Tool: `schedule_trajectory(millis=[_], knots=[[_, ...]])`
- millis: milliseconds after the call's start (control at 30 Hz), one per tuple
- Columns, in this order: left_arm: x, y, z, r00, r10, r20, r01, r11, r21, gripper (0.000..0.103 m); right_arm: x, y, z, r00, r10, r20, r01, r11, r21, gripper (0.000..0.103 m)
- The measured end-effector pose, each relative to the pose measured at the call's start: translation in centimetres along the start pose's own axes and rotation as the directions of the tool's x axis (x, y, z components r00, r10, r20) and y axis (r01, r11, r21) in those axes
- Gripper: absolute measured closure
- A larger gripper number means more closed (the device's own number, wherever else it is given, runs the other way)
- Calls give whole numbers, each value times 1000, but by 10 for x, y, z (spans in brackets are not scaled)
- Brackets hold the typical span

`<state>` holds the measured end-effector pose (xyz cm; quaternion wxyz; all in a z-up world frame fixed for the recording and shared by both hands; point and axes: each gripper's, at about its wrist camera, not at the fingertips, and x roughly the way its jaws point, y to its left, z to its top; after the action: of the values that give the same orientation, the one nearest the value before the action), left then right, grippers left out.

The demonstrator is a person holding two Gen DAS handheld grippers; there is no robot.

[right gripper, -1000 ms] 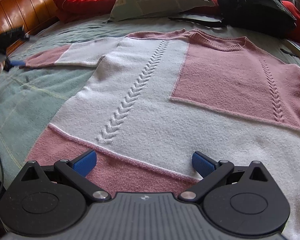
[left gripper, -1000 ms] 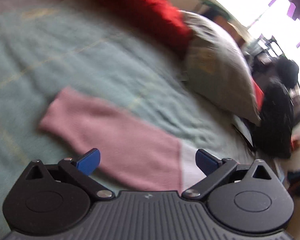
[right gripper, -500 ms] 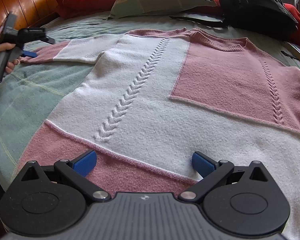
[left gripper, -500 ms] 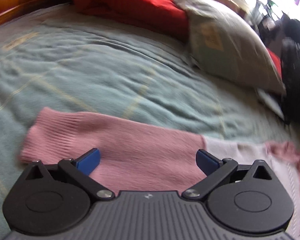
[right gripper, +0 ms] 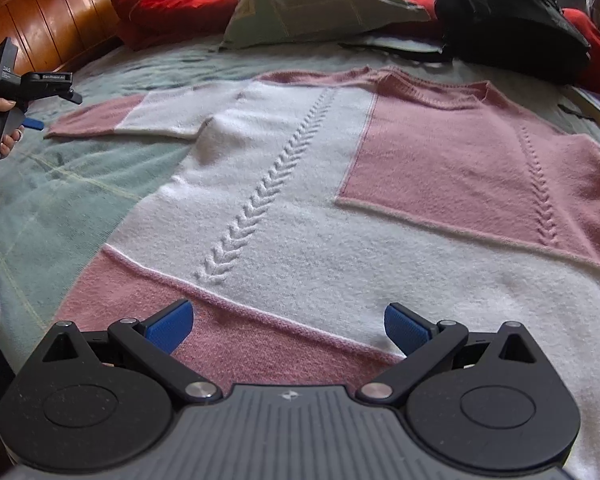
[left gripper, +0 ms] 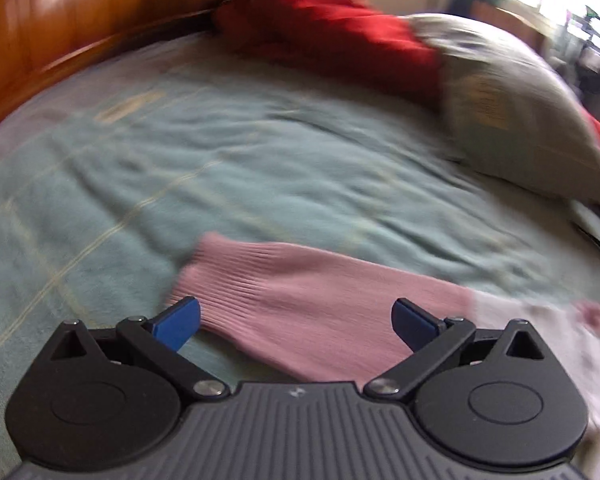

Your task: Fold clothes

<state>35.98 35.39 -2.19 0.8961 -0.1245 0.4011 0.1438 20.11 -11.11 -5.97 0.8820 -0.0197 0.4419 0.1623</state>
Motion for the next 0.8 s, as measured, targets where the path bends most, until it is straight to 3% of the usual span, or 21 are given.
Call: schedule_trajectory(millis=[100,200,333,433,533,600,633,667,733,800], knots=[[-33,-46,-14,994,-105,19,101,985,142,2,-14,-8,-3,999,-20,25,20,1000,11,0],[-68,-104,-39,971,-237,-15,231,927,294,2,-27,-17,-6,998,-43,50,42,999,21,0],[-113,-181,-87,918,-388,-81,378,793,478,1,-50,-38,-15,988,-126,90,123,992,36,0],[-138,-226,-138,880,-449,-151,446,678,584,1,-60,-57,-29,972,-211,102,208,977,38,0],[-153,-259,-201,860,-463,-216,469,547,693,1,-60,-77,-46,961,-255,102,252,967,43,0],[-156,-267,-239,862,-450,-233,454,483,749,1,-55,-87,-57,958,-276,80,273,961,47,0],[-155,-269,-256,863,-446,-236,448,464,764,1,-51,-90,-62,958,-279,69,276,960,45,0],[-151,-268,-268,865,-438,-245,450,462,764,1,-47,-92,-68,961,-268,63,266,963,42,0],[-143,-262,-287,883,-393,-256,441,511,738,1,-40,-97,-80,969,-241,54,239,970,54,0],[-145,-243,-293,876,-427,-223,452,570,686,1,-42,-99,-94,971,-224,86,220,974,47,0]])
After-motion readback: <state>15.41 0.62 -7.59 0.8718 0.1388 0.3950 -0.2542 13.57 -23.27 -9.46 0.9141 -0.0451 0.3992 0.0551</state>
